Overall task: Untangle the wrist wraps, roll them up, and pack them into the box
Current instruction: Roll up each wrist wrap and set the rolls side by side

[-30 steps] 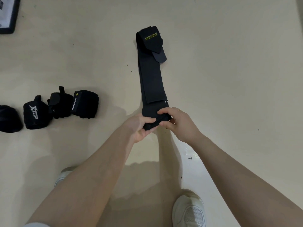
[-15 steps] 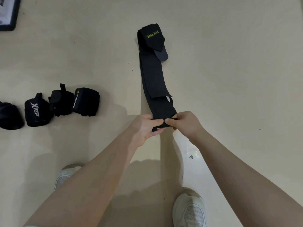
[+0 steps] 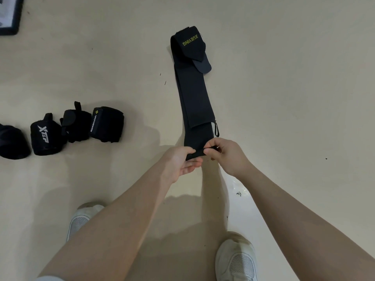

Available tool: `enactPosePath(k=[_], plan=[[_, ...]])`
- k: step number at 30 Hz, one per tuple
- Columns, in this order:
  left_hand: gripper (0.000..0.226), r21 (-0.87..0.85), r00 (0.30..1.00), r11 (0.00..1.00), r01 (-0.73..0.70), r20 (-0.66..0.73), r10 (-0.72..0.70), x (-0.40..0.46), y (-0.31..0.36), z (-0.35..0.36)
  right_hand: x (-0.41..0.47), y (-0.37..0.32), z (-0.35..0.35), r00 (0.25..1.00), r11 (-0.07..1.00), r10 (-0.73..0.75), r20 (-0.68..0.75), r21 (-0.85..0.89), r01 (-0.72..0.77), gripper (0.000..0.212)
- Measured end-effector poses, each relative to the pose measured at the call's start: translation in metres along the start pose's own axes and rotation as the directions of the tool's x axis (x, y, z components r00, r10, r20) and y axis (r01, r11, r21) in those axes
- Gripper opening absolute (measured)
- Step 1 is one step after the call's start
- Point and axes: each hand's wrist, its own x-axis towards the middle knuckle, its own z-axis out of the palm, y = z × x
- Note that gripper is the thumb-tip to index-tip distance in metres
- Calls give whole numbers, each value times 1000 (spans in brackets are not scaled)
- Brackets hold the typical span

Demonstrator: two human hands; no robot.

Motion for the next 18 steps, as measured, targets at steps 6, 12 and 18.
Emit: enactPosePath(k=[6,12,18], plan=[[25,-422,991,907,1,124,56,8,-1,6,8,9,6,978,981,160,-134,131,-143,17],[25,-294,989,955,-30,132,71,14,-1,15,13,12,0,949,939,283,-137,239,-245,17],[16,-342,1000,940,-1,24,10,23,5,12,9,6,0,998,985,53,38,162,-59,10]])
